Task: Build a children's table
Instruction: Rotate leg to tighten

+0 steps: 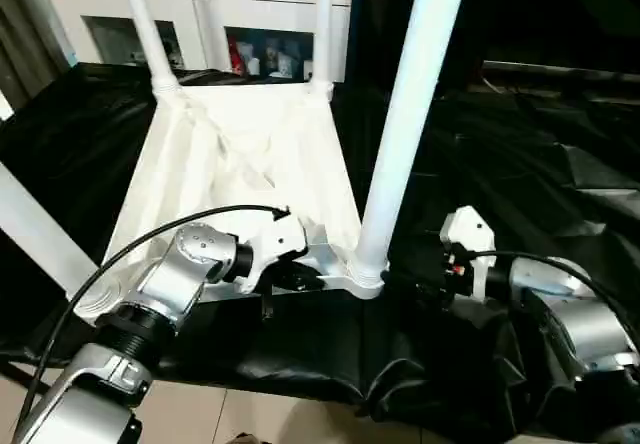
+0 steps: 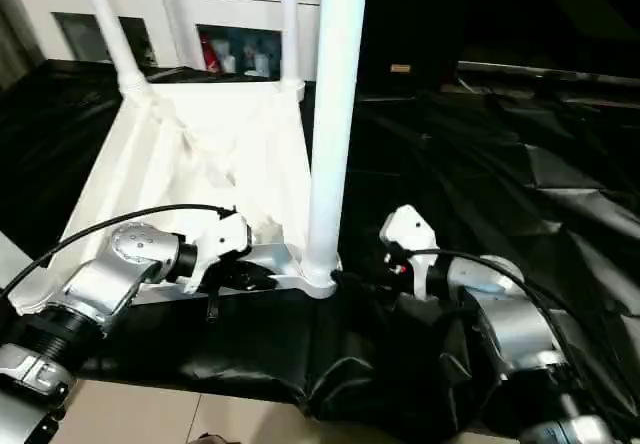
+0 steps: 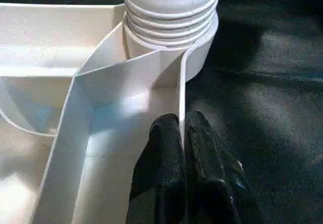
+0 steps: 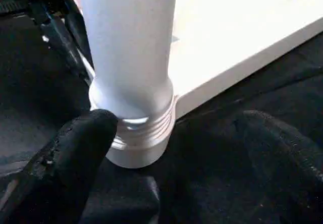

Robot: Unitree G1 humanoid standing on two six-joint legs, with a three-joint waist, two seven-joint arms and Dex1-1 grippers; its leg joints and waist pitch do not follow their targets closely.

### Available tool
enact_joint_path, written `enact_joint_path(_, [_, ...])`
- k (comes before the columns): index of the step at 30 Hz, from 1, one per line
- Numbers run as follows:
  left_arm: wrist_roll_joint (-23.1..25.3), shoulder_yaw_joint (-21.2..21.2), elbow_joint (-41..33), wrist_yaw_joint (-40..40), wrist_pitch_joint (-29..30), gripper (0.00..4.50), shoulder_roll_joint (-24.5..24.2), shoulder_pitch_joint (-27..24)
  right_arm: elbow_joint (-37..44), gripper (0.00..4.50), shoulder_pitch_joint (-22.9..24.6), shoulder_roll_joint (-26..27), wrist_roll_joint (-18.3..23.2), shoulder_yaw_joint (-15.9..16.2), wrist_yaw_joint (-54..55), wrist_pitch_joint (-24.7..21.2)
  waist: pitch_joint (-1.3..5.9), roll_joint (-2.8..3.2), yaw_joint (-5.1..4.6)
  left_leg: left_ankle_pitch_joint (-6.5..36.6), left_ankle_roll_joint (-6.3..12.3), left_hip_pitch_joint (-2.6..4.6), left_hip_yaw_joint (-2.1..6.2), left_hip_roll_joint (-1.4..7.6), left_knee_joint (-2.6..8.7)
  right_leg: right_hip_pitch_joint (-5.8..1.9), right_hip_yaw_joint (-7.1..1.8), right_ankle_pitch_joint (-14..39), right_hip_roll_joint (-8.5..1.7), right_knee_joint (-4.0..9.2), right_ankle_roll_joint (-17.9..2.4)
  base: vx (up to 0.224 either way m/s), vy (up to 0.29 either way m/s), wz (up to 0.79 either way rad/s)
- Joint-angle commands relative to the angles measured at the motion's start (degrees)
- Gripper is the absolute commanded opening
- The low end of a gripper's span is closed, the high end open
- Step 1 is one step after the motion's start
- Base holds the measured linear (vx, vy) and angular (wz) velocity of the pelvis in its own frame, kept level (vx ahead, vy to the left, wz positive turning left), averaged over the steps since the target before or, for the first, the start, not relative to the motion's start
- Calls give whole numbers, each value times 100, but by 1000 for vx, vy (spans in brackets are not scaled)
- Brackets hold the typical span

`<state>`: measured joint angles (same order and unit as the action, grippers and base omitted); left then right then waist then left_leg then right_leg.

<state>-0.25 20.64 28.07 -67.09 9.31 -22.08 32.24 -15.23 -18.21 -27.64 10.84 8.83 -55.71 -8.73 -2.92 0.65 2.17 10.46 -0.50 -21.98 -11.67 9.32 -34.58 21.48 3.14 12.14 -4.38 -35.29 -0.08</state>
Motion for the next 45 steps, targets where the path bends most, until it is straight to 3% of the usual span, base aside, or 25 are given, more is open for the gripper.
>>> enact_joint_path(1, [-154, 0, 15, -4, 0, 0, 232, 23, -128, 444, -107, 164, -30, 224, -75, 58, 345, -103, 27, 1017, 326, 117, 211, 428, 399, -180, -282, 813, -497, 408, -1525, 0, 0, 0])
enact_joint_path(10, [-132, -45, 85, 27, -26, 0, 275, 50, -168, 444, -83, 128, -5, 207, -359, 228, 348, -107, 22, 1020, 377, 120, 207, 435, 397, -174, -283, 811, -490, 410, -1546, 0, 0, 0])
enact_joint_path(15, [-124, -59, 55, 30, -33, 0, 271, 38, -80, 444, -10, 20, 136, 62, -548, 204, 371, -116, 83, 743, 520, 120, 198, 444, 380, -182, -277, 405, -484, 365, -1597, 0, 0, 0])
enact_joint_path(21, [-103, -58, 6, 6, -56, 0, 288, 2, -155, 444, -34, 17, 172, 4, -561, 226, 356, -126, 108, 873, 473, 117, 195, 438, 381, -170, -277, 750, -494, 399, -1531, 0, 0, 0])
enact_joint_path(24, [-116, -83, -20, 20, -21, 0, 299, -13, -172, 444, -48, 46, 182, 31, -554, 231, 365, -143, 106, 815, 483, 113, 196, 440, 381, -172, -275, 657, -487, 385, -1529, 0, 0, 0])
enact_joint_path(25, [-127, -96, -27, 27, 17, 45, 303, -16, -169, 450, -49, 52, 189, 31, -554, 226, 368, -134, 116, 748, 515, 113, 195, 440, 377, -171, -276, 559, -490, 375, -1547, 0, 0, 0])
enact_joint_path(29, [-237, -204, -96, 38, 166, 62, 300, -28, -170, 450, -61, 75, 199, 16, -558, 212, 366, -146, 137, 765, 506, 110, 186, 439, 374, -165, -271, 606, -493, 377, -1579, 0, 0, 0])
enact_joint_path(31, [-193, -239, -61, 108, 63, 99, 237, -47, -192, 450, -79, 90, 195, 7, -566, 212, 369, -136, 138, 747, 491, 118, 195, 451, 384, -153, -271, 474, -478, 360, -1584, 0, 0, 0])
enact_joint_path(34, [-163, -271, 4, 112, 63, 108, 171, -51, -219, 450, -100, 103, 193, 4, -566, 221, 368, -151, 133, 762, 492, 123, 197, 452, 388, -161, -271, 347, -483, 350, -1609, 0, 0, 0])
enact_joint_path(36, [-164, -279, -8, 41, 110, 145, 115, -63, -237, 450, -115, 111, 192, 5, -558, 230, 366, -153, 134, 782, 476, 123, 193, 447, 387, -164, -273, 372, -486, 356, -1613, 0, 0, 0])
enact_joint_path(44, [-33, -137, 37, 10, 71, 145, -63, -109, -281, 450, -141, 137, 178, 1, -540, 253, 354, -147, 131, 881, 388, 127, 195, 451, 400, -161, -280, 482, -492, 367, -1596, 0, 0, 0])
enact_joint_path(45, [-41, -141, 44, 14, 76, 128, -53, -108, -284, 450, -143, 138, 179, -1, -540, 254, 357, -139, 133, 899, 367, 129, 196, 451, 400, -164, -280, 510, -494, 369, -1592, 0, 0, 0])
